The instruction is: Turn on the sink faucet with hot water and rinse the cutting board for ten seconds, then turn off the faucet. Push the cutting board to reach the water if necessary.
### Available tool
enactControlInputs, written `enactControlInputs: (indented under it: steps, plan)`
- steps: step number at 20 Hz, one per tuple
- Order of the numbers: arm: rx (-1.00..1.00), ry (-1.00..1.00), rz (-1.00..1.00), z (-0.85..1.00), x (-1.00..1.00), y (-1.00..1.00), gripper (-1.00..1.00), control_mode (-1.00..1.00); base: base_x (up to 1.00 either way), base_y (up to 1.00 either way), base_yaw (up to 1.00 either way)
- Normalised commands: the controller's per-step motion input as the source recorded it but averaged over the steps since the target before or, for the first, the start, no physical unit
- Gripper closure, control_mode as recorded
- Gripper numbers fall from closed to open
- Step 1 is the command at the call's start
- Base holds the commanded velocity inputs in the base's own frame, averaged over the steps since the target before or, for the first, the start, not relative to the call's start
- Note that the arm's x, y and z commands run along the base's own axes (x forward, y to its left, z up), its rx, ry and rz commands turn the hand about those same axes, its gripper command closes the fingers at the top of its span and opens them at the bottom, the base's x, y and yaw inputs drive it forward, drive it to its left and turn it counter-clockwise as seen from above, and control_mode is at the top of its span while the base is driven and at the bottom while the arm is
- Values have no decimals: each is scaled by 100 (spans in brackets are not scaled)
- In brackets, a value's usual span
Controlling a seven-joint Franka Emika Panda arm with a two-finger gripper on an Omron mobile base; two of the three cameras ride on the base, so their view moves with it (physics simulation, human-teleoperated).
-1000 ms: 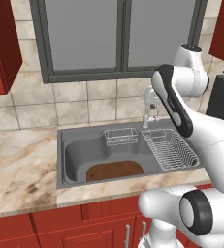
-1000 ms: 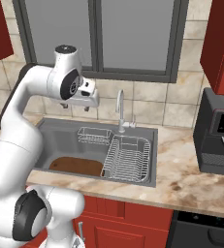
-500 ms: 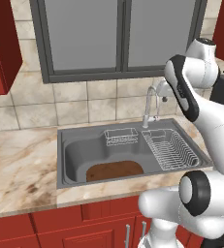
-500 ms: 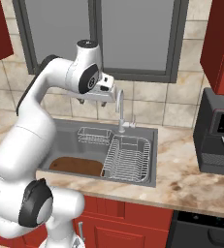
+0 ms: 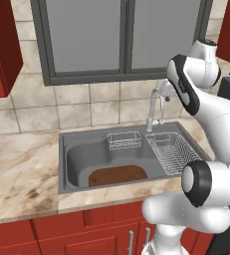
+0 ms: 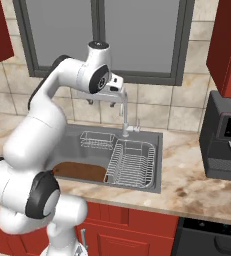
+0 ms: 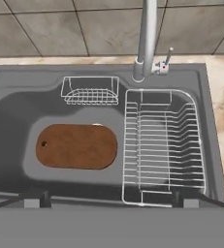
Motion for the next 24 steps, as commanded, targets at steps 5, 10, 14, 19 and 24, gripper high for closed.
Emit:
enactControlInputs:
  steps: [5, 10, 14, 19, 24]
  plan:
    - [0, -3, 0, -29, 48, -3, -100, -100, 0, 0, 0]
    - [0, -1, 0, -20, 35, 0, -100, -100, 0, 0, 0]
    - [0, 0, 0, -7, 28, -1, -100, -100, 0, 0, 0]
    - [0, 0, 0, 0, 24, -4, -100, -100, 0, 0, 0]
    - [0, 0, 0, 0, 18, -14, -100, -100, 0, 0, 0]
